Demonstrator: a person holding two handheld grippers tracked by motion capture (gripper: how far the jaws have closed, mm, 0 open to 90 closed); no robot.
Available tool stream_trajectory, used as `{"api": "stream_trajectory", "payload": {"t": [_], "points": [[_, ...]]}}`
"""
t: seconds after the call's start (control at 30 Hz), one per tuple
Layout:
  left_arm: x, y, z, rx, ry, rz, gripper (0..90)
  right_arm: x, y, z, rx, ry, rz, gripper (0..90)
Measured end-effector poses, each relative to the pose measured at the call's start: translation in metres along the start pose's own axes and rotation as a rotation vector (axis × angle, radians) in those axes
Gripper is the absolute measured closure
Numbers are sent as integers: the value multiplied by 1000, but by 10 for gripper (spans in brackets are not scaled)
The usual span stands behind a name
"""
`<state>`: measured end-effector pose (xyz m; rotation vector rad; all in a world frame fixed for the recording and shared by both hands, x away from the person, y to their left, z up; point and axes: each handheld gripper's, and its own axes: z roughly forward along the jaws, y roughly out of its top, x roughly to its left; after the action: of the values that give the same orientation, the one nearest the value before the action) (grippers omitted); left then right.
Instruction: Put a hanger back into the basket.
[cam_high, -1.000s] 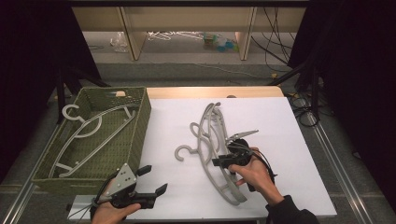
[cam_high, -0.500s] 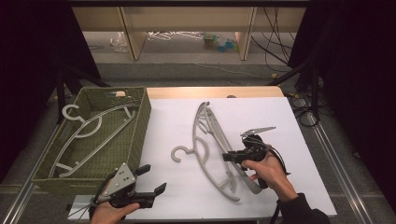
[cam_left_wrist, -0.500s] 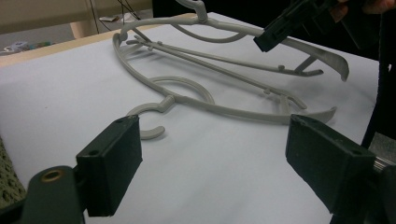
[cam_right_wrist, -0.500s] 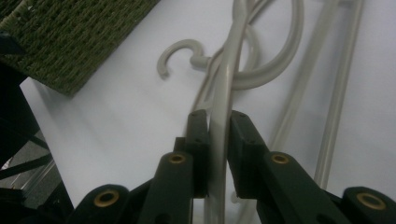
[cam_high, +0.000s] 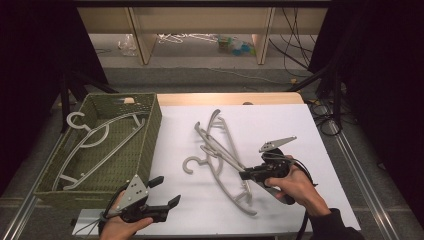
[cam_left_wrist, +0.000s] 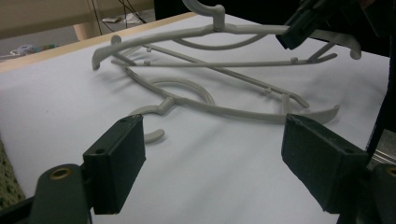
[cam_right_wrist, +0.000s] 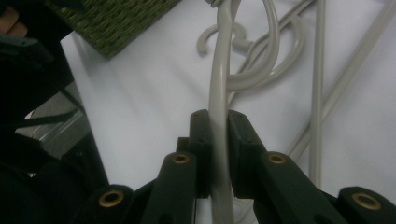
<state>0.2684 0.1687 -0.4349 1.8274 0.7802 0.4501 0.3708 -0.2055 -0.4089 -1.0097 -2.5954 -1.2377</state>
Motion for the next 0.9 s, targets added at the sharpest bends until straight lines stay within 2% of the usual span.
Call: {"api": "stream_trajectory", "payload": {"t": [0.1, 0.13, 0.27, 0.3, 0.33, 0.37, 0.4, 0.43, 0.5, 0.53, 0.57, 0.6, 0.63, 0.67, 0.7, 0.73, 0.8, 0.9], "points": [[-3, 4, 8, 13, 3, 54, 222, 4, -2, 1, 20, 33, -26, 820], [-2, 6, 13, 22, 7, 87, 229, 6, -2, 2, 29, 43, -32, 819], [0, 14, 28, 54, -6, 149, 260, 13, -5, 2, 52, 78, -68, 819], [0, 16, 31, 63, -8, 151, 262, 15, -6, 2, 64, 93, -83, 819], [1, 19, 35, 68, 1, 177, 268, 16, -6, 3, 75, 96, -88, 819], [1, 19, 35, 68, 1, 177, 272, 18, -7, 3, 81, 102, -103, 819], [2, 24, 46, 104, -17, 219, 279, 20, -8, 4, 85, 103, -120, 819], [3, 25, 49, 113, -17, 247, 280, 23, -9, 4, 89, 108, -126, 819], [6, 28, 58, 132, -17, 274, 304, 27, -10, 4, 100, 122, -140, 818], [9, 29, 63, 160, -32, 305, 314, 27, -11, 5, 100, 125, -150, 818], [9, 29, 63, 160, -32, 305, 314, 30, -12, 4, 109, 137, -151, 819], [12, 29, 67, 170, -33, 339, 315, 31, -13, 4, 109, 136, -161, 819], [13, 30, 69, 171, -43, 347, 324, 33, -14, 4, 112, 143, -171, 818], [13, 29, 70, 161, -70, 352, 336, 34, -14, 4, 111, 145, -177, 819], [13, 29, 72, 180, -82, 381, 342, 36, -14, 4, 117, 154, -183, 819], [12, 29, 73, 182, -88, 390, 344, 38, -14, 3, 120, 159, -190, 819], [11, 28, 75, 176, -135, 428, 395, 41, -14, 4, 124, 165, -204, 818], [7, 29, 79, 183, -167, 478, 432, 42, -14, 5, 126, 165, -212, 818]]}}
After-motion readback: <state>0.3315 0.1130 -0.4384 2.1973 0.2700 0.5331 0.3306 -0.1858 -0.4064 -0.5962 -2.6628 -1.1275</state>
